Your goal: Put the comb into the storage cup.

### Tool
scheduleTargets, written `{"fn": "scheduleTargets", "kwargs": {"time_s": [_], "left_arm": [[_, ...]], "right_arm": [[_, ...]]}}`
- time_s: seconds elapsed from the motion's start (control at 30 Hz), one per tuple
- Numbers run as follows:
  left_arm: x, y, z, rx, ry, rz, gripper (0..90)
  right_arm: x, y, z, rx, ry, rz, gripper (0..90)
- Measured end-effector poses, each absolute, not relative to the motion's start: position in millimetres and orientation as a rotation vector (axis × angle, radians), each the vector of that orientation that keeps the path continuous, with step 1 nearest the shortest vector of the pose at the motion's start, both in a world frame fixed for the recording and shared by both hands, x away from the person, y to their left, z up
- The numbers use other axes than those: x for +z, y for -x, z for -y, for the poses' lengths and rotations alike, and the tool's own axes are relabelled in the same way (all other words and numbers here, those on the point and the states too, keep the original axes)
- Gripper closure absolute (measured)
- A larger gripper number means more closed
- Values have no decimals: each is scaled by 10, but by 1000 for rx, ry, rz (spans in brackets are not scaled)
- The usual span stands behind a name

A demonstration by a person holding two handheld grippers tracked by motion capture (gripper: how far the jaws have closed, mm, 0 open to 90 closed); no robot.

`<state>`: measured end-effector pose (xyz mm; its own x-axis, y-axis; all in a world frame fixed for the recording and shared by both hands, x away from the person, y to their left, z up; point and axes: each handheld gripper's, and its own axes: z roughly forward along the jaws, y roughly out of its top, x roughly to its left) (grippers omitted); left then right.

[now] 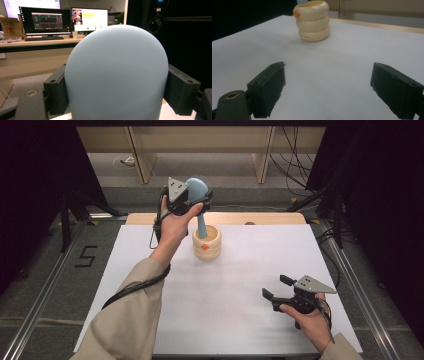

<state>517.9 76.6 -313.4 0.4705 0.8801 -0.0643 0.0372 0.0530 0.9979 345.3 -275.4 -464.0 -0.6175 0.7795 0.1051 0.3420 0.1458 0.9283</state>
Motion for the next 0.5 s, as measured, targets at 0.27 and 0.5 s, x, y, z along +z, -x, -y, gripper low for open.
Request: {"fn": "scheduleTargets", "kwargs": {"time_s": [0.27,0.5], "left_arm": [[-3162,-5195,-756,781,-1372,-872,196],[-3186,-5209,-731,776,-1366,-873,196]], "right_arm": [[-4641,-3454,2753,1471,-1073,-2027,135],[-4642,-3455,2754,1470,-1073,-2028,135]]}}
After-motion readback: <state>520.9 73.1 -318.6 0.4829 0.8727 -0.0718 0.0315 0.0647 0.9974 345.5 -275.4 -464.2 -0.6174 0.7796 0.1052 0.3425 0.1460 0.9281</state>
